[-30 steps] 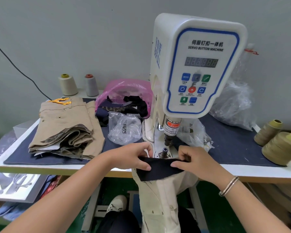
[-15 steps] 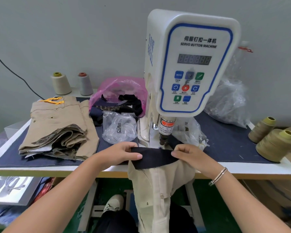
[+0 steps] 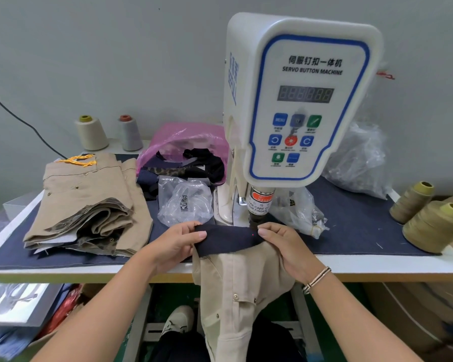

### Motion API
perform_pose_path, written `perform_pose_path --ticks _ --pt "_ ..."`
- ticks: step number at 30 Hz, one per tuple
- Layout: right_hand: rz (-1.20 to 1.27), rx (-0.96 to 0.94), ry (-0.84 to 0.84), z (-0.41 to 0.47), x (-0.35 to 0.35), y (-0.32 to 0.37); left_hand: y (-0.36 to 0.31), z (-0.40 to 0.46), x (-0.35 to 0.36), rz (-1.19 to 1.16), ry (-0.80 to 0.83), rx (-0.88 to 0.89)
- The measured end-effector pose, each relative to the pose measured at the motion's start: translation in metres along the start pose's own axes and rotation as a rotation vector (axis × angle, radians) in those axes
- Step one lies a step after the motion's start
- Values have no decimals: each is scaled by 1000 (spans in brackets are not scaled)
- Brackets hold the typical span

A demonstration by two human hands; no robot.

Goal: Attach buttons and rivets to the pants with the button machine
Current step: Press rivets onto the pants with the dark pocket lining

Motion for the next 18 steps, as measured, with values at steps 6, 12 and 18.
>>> perform_pose_path --ticks 6,12,18 --pt "12 -47 -19 1 -1 -2 2 0 -1 -27 -6 10" --pt "76 -59 10 2 -1 -3 1 -1 -1 -38 -19 19" --pt "85 -43 56 -6 -9 -7 -4 -4 9 114 37 24"
Point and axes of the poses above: each hand's wrist, its own z-axis towards the middle knuckle, its own x-axis out of the palm, y = z × x, the point moved 4 cm from there along z, towards the middle knuckle, and after that the axes turned 12 degrees about x, right-handed, at the moved point
